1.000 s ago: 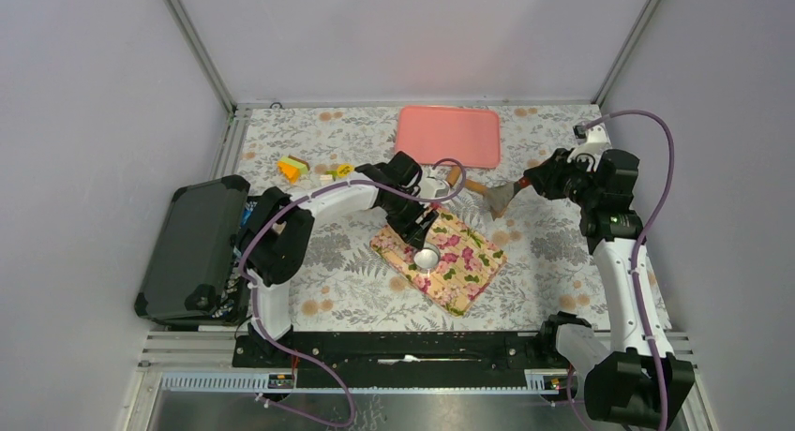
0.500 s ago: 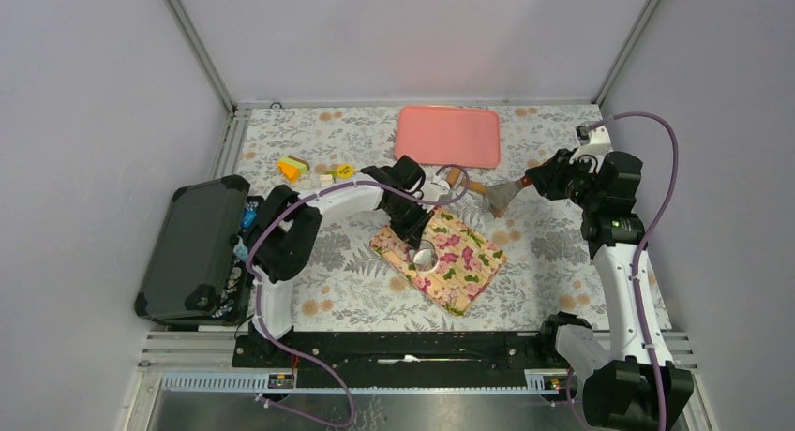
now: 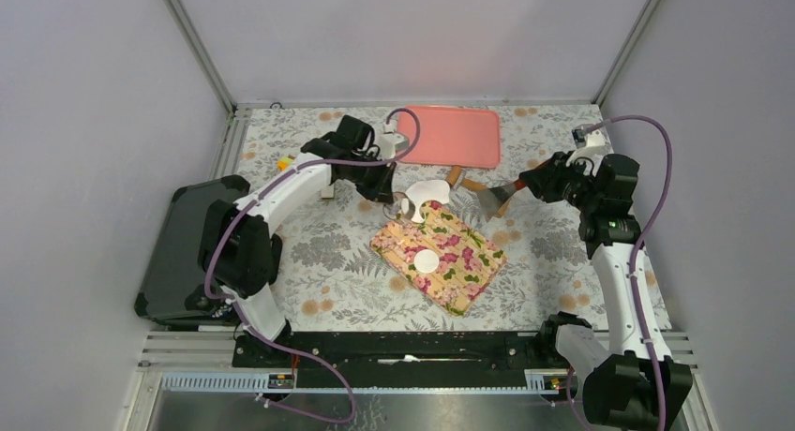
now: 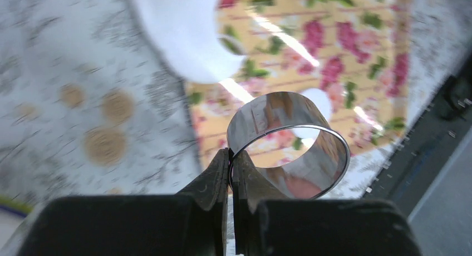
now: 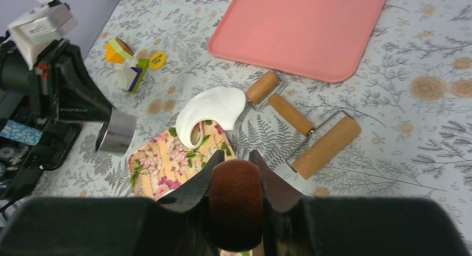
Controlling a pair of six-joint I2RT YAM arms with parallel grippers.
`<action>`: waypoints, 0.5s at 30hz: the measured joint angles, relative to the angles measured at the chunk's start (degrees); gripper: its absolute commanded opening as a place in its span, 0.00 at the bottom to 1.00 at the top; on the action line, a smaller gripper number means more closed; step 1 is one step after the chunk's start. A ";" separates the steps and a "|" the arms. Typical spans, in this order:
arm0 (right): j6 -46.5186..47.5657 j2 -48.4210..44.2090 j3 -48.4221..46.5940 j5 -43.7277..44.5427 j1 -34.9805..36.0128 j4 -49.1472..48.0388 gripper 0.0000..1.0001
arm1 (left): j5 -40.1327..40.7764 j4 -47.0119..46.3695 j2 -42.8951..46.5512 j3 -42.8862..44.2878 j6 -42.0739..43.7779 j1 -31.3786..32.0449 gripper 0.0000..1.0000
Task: Roll out the dumpling wrappers from the dough
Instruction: Place the dumpling mold at the center of the board.
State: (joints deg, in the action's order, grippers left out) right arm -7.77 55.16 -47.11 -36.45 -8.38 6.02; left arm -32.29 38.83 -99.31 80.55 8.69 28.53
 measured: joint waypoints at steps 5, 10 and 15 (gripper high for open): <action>-2.10 0.66 2.14 -3.72 0.00 -3.61 0.00 | 10.14 0.26 -0.31 0.33 -1.20 -4.52 0.00; -2.86 1.11 2.78 -5.14 0.00 -5.09 0.00 | 19.52 -0.04 -2.23 0.39 -1.84 -6.54 0.00; -3.17 1.11 2.95 -5.73 -0.02 -6.51 0.00 | 24.09 0.11 -8.41 2.47 -1.92 -7.41 0.00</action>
State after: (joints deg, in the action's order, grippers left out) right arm -10.94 56.27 -44.16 -42.17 -8.40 -0.49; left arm -8.21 38.94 -107.72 83.02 6.76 21.12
